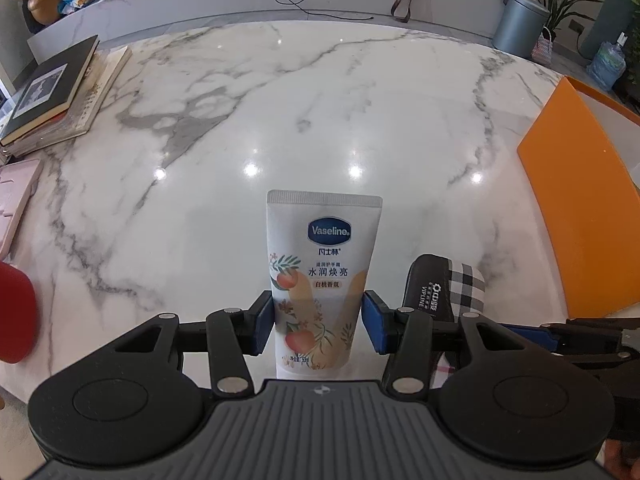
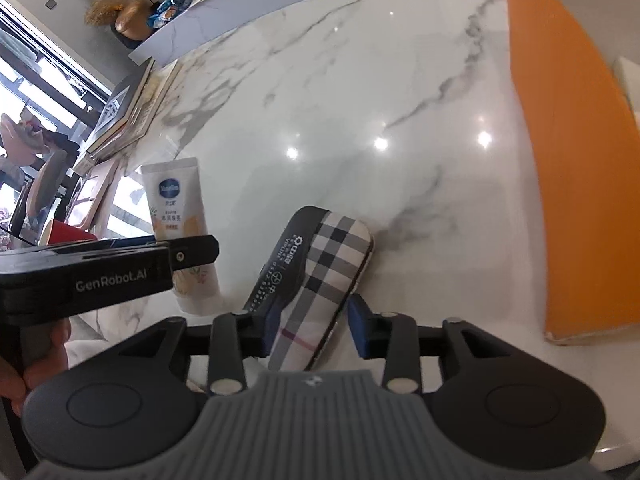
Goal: Organize rigid objects
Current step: 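Grasp the plaid case with the right tool while the left tool grasps the Vaseline tube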
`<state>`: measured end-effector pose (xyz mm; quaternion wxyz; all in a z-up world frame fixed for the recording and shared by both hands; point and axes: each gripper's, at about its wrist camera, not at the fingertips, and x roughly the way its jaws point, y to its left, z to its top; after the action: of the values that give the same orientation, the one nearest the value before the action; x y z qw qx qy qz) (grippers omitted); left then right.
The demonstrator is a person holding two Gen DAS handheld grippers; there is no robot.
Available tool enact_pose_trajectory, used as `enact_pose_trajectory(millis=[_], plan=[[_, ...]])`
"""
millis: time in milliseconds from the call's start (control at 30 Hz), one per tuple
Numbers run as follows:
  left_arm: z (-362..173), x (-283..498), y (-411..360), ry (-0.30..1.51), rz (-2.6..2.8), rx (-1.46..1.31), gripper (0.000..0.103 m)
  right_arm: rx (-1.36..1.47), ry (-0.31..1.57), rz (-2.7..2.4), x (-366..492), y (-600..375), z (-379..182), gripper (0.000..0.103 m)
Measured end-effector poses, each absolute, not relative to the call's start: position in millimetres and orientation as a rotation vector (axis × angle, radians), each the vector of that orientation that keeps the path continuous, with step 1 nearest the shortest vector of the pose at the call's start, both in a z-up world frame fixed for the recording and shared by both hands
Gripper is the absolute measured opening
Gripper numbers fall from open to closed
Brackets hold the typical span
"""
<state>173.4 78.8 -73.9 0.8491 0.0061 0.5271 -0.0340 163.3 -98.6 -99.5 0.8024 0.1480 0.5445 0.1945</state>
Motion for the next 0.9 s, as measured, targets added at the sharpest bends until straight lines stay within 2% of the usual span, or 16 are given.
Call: enact_pose_trajectory(millis=[67,133,233,367,433,500,600,667,767,800,833,900], plan=[[-79.4,177.0,80.0,1.127,-0.069,0.017,0.053,0.3,1.168,0.414,165.4,-91.1,-100.8,0.055],[-86.0,180.6,81.2,1.148,-0.063,0.023,0.053,0.264,1.162,0.412,165.2,-82.9,-101.0,0.06],[-92.0,186.4,82.7,1.172,-0.059,0.027,0.053,0.176,1.14,0.404,166.7,-67.1,-100.0,0.062],[-99.8,190.2,82.5,1.203,-0.038,0.054,0.053,0.013,1.117,0.42,164.3,-43.0,-101.0,0.074],[-102.4,190.4,83.7,1.207,-0.039,0.051,0.054,-0.092,1.103,0.442,159.7,-31.3,-103.5,0.077],[-103.2,190.5,85.5,1.209,-0.041,0.042,0.054,-0.148,1.09,0.46,158.6,-27.0,-105.6,0.077],[-103.4,190.0,84.7,1.22,-0.036,0.058,0.06,-0.196,1.093,0.497,160.9,-30.6,-105.1,0.075],[-103.1,188.4,83.4,1.229,-0.044,0.071,0.063,-0.225,1.094,0.513,162.9,-35.5,-104.0,0.068],[-103.0,184.6,81.3,1.241,-0.061,0.091,0.064,-0.231,1.096,0.522,163.3,-41.5,-103.5,0.066],[-102.9,183.7,80.4,1.243,-0.067,0.098,0.063,-0.225,1.095,0.519,162.2,-43.2,-102.9,0.065],[-102.6,182.9,79.9,1.241,-0.076,0.099,0.055,-0.21,1.093,0.515,162.0,-45.8,-102.2,0.065],[-101.8,181.2,78.9,1.237,-0.089,0.089,0.052,-0.172,1.091,0.51,161.7,-52.6,-101.7,0.065]])
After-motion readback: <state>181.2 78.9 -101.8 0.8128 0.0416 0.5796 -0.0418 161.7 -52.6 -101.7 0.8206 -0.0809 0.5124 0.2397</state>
